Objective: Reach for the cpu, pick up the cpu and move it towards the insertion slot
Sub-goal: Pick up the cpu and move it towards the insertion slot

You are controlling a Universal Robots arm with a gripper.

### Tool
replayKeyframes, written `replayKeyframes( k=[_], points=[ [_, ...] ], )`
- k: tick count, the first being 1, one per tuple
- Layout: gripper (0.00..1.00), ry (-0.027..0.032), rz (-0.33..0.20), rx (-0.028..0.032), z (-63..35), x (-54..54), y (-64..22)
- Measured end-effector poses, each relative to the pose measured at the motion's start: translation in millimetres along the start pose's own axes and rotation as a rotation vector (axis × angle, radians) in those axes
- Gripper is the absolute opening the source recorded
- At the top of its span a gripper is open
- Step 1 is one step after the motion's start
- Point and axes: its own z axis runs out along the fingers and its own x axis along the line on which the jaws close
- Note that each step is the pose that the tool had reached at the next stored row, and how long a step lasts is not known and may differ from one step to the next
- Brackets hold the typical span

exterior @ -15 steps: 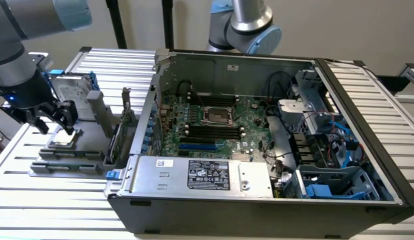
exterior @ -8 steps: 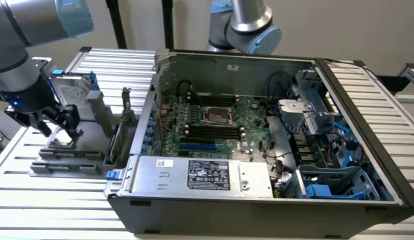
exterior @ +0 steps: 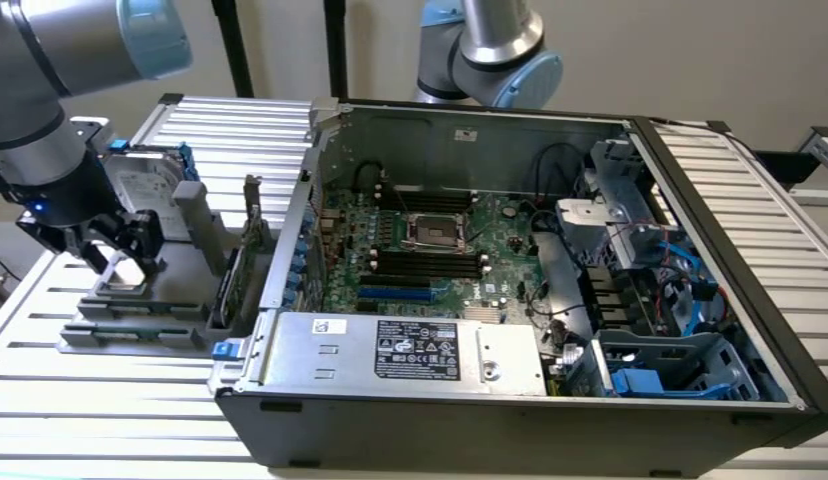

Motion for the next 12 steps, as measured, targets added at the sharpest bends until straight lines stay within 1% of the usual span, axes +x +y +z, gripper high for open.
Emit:
replayKeyframes(
  k=[7,12],
  points=[
    [0.65,0.0008,0.0,0.0,4.4,-0.1,3.0],
    [0.65,0.0076,0.001,0.0004,6.7,0.1,3.2]
  ],
)
